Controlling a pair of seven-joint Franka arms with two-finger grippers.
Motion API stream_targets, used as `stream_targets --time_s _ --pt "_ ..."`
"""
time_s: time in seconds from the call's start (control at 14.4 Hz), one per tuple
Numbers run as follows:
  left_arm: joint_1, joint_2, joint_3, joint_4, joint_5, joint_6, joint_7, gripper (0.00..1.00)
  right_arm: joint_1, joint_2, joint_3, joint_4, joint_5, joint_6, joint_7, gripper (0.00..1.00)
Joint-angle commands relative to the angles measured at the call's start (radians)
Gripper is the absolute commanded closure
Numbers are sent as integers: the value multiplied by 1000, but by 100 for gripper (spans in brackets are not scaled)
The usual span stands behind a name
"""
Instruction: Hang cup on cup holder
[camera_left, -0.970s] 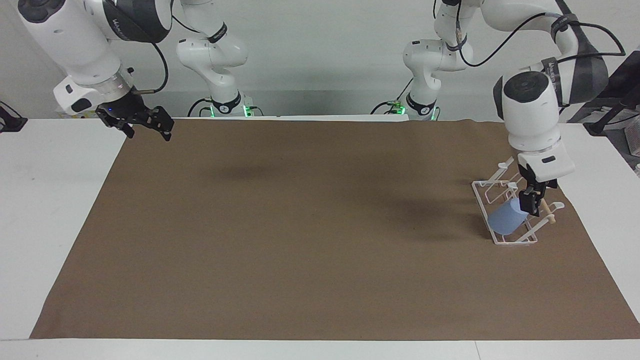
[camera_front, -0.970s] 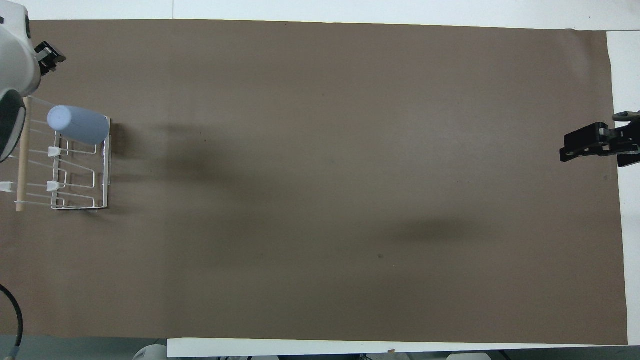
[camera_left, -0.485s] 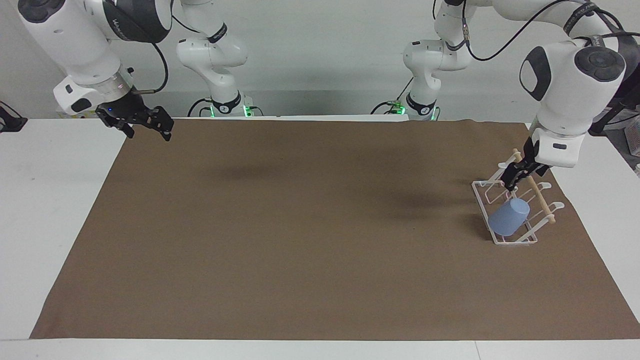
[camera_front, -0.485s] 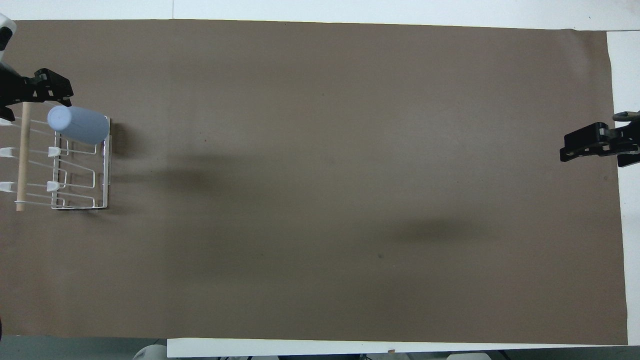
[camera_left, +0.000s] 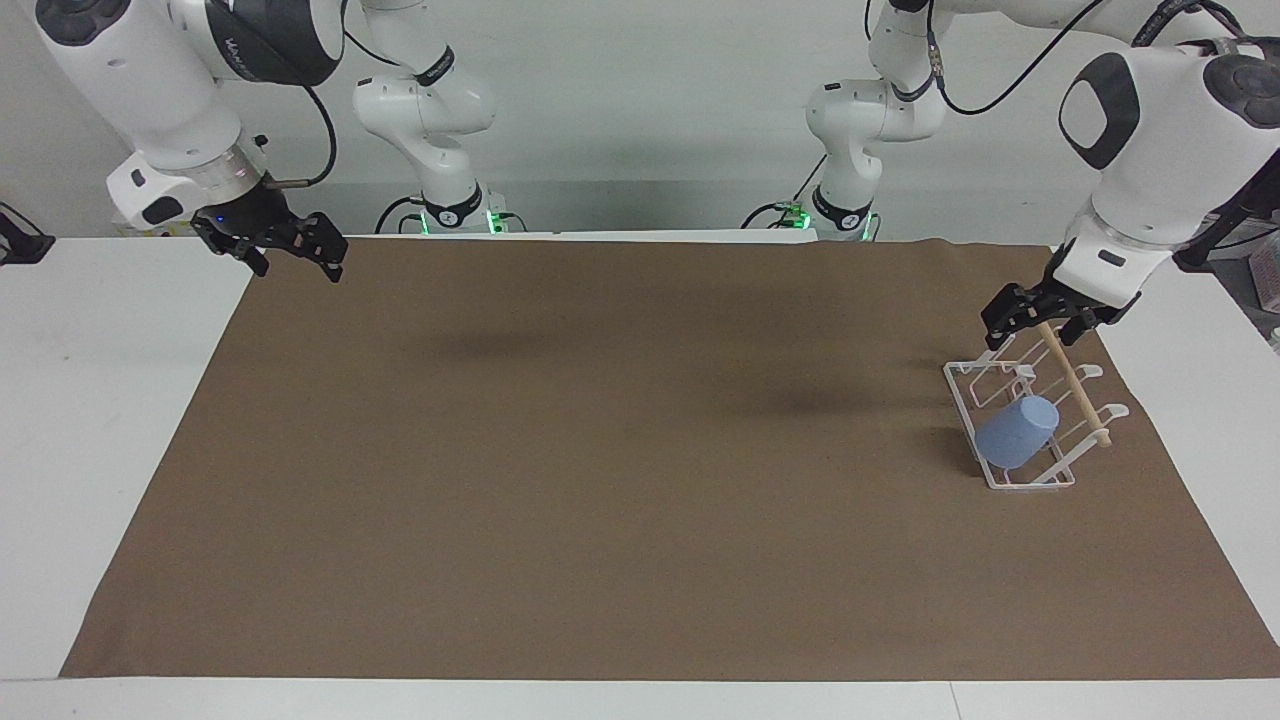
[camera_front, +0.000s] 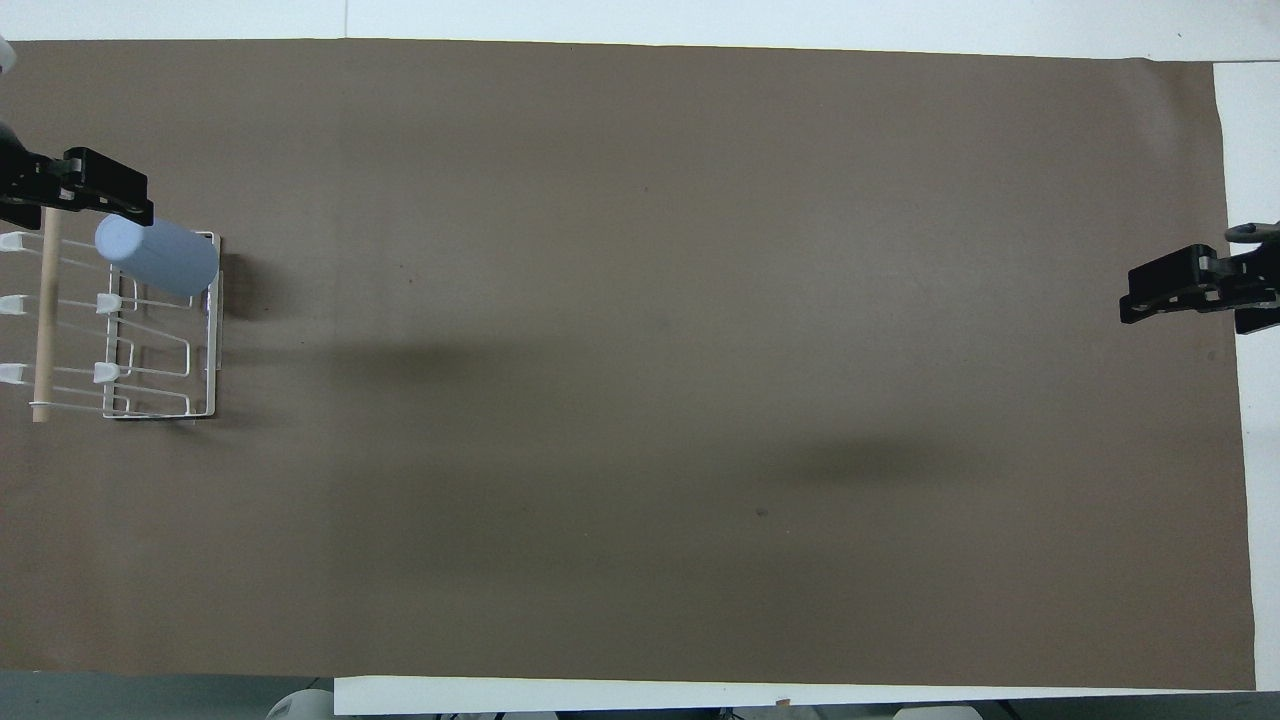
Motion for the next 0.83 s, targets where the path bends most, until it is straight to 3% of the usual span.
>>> stream_targets --time_s 0.0,0.21,0.49,0.62,0.76 --pt "-2 29 6 65 -16 -79 20 0 -16 -17 13 -19 -16 17 9 1" --pt "-1 101 11 217 -14 -142 20 0 -22 -17 15 -21 -16 14 9 0" --pt "10 86 2 211 -17 -113 20 0 -24 -14 18 -21 -26 17 9 1" --pt "16 31 3 132 -13 -108 19 0 -24 -14 18 -21 -27 17 9 1" --pt "13 -75 2 -29 -10 -18 32 0 -28 -14 18 -21 -26 17 9 1"
